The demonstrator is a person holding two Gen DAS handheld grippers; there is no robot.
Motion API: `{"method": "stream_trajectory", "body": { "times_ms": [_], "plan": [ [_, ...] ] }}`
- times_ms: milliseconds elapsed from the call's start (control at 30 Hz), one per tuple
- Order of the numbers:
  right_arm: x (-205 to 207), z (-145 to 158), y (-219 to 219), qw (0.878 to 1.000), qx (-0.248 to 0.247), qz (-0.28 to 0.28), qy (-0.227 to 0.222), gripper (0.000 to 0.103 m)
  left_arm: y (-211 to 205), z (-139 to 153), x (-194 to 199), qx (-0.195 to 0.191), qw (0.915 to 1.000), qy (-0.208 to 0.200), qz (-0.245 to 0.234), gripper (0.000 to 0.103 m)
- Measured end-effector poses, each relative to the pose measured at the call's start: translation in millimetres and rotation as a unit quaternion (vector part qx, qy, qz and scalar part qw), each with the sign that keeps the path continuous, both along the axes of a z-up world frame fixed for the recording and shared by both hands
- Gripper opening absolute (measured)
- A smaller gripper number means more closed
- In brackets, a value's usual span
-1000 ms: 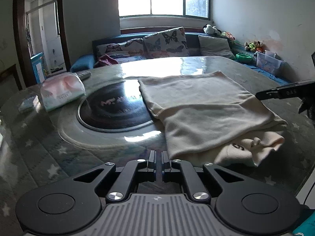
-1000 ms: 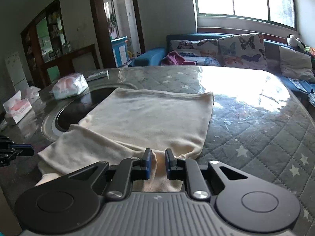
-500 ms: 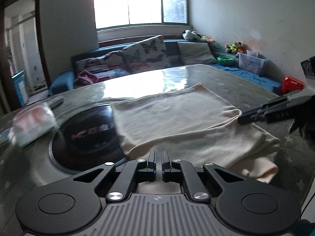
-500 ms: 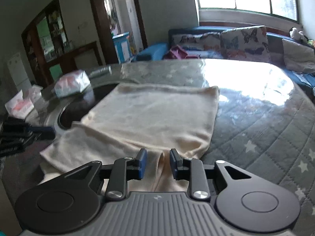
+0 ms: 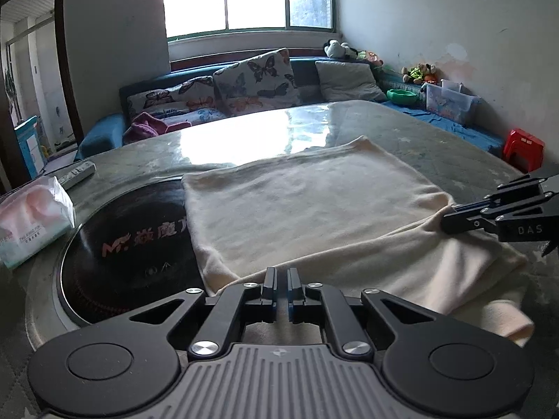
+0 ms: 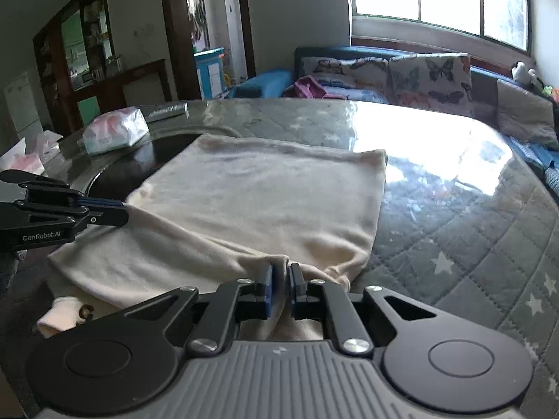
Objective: Fold clothes
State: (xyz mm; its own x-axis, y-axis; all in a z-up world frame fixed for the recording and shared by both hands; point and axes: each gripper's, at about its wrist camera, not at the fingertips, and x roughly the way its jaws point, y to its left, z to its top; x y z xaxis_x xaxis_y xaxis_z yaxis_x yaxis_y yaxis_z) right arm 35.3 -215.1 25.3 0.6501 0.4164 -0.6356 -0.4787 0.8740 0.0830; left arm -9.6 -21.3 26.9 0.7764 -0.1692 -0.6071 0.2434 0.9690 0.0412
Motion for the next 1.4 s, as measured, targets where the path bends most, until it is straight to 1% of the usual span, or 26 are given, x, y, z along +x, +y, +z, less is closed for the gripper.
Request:
{"method": "stream_trajectory", "body": {
  "times_ms": [100, 167, 300, 367, 433, 500, 567, 633, 733, 833, 933, 1000, 1067, 1200, 1333, 1400],
  "plan": [
    [-2.5, 6.4, -2.7, 1.0, -0.001, 0.002, -0.011, 0.011, 2.3, 0.7, -0.2, -0.002, 1.0, 0.0, 0.003, 0.009],
    [-7.6, 13.7, -4.8, 1.0, -0.001, 0.014, -0.02, 0.011, 1.9, 2.9, -0.7, -0.003, 1.0, -0.002, 0.003, 0.009],
    [-19.0, 20.1, 0.8, 0.998, -0.004, 0.065, -0.019, 0.011, -5.7, 8.7, -7.7, -0.008, 0.9998, -0.011, -0.012, 0.009],
    [-24.4, 18.6, 7.1, 0.995, -0.01, 0.095, -0.01, 0.011, -11.6, 11.4, -13.7, -0.009, 0.9994, -0.014, -0.029, 0.009],
    [-27.1, 14.3, 11.7, 0.994, -0.024, 0.108, -0.006, 0.011, -17.0, 13.0, -20.8, -0.007, 0.9988, -0.015, -0.045, 0.009],
    [-28.1, 9.0, 13.3, 0.993, -0.037, 0.109, 0.001, 0.011, -18.7, 14.8, -29.8, -0.002, 0.9984, -0.016, -0.053, 0.01],
    [-29.4, 7.8, 10.2, 0.994, -0.038, 0.107, 0.004, 0.011, -17.6, 16.7, -39.7, 0.004, 0.9981, -0.017, -0.059, 0.01],
    [-32.9, 8.6, 6.6, 0.993, -0.039, 0.107, 0.003, 0.012, -14.5, 18.0, -49.0, 0.012, 0.9979, -0.018, -0.06, 0.012],
    [-36.3, 7.8, 3.2, 0.994, -0.04, 0.106, 0.002, 0.013, -7.9, 17.5, -64.1, 0.032, 0.9976, -0.015, -0.06, 0.012],
    [-38.5, 6.5, 0.1, 0.994, -0.037, 0.106, 0.001, 0.013, -5.3, 12.9, -80.3, 0.058, 0.9958, -0.013, -0.07, 0.014],
    [-38.8, 6.3, 0.9, 0.994, -0.037, 0.107, 0.001, 0.014, -8.5, 7.6, -92.9, 0.079, 0.9928, -0.016, -0.089, 0.018],
    [-39.2, 7.0, 1.4, 0.993, -0.039, 0.108, 0.001, 0.015, -12.0, 4.3, -99.6, 0.088, 0.9906, -0.022, -0.102, 0.025],
    [-40.3, 8.4, 1.9, 0.993, -0.044, 0.111, -0.001, 0.017, -16.0, 1.0, -103.4, 0.09, 0.9888, -0.027, -0.116, 0.03],
    [-43.6, 11.0, 3.5, 0.992, -0.051, 0.115, -0.006, 0.02, -27.1, -6.2, -109.5, 0.108, 0.9829, -0.044, -0.143, 0.03],
    [-46.4, 14.0, 2.8, 0.991, -0.059, 0.12, -0.01, 0.023, -29.7, -8.2, -111.6, 0.109, 0.9812, -0.049, -0.151, 0.03],
    [-48.2, 14.8, 2.9, 0.99, -0.065, 0.125, -0.011, 0.028, -32.0, -11.3, -111.1, 0.115, 0.9793, -0.054, -0.158, 0.03]
  ]
}}
